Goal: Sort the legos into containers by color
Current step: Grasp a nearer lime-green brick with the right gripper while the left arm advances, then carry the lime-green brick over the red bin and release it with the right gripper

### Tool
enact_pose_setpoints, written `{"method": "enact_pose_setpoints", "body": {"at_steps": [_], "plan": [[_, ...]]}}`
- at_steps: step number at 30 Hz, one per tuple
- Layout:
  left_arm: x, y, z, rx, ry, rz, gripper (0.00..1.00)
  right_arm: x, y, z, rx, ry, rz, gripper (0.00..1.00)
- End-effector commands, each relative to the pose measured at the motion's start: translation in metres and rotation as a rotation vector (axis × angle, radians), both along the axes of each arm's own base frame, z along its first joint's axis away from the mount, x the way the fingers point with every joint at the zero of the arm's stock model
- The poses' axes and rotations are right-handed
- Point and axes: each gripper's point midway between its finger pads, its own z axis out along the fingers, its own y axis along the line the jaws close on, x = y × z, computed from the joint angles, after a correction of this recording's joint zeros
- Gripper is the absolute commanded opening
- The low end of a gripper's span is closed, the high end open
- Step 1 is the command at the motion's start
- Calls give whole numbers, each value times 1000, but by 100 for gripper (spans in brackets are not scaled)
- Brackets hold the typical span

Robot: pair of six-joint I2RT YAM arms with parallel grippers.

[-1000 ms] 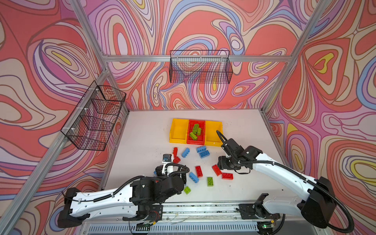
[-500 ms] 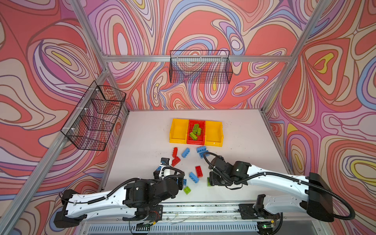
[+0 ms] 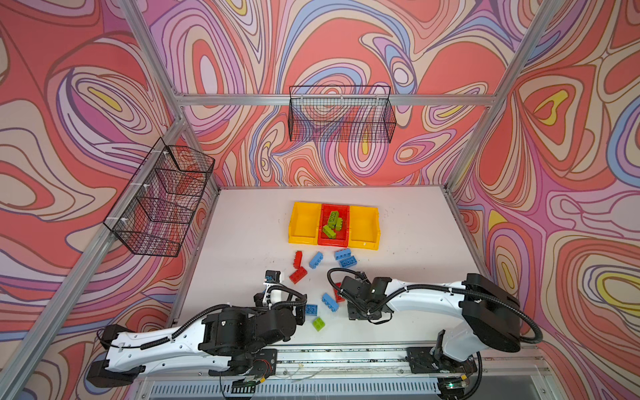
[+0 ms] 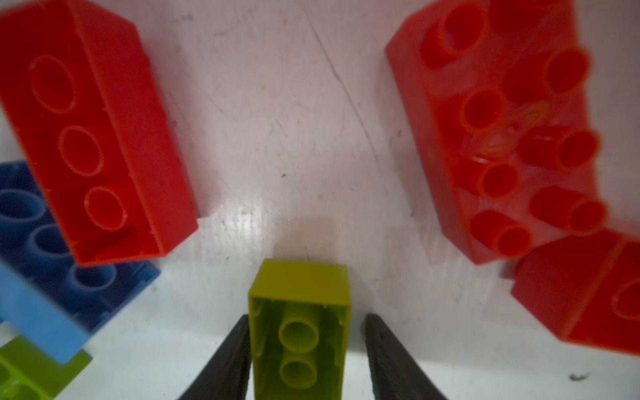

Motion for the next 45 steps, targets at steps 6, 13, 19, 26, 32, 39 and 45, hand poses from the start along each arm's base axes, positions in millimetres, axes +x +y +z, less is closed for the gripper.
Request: {"method": "enact_pose_setpoints", "body": {"at_steps": [6,13,19,26,32,39,45], "plan": [[5,18,2,34,-40,60,100,20,7,17,-75,-65,26,31],[16,32,13,22,-137,136,100,77,24,82,-52,-180,60,29],[23,40,17,26,-142,176,100,174,23,107,-32,-259,63,30],[32,39,17,45,-104,195,100,265,30,106,-16,-314,89,30],[45,31,20,94,-101,179,100,319,38,94,-16,-345,102,30],[73,19,12,39,-9,148,100,343,46,97,-13,-362,125,54],[92,-8,1,44,78,96,100,325,36,125,17,-381,131,81]]}}
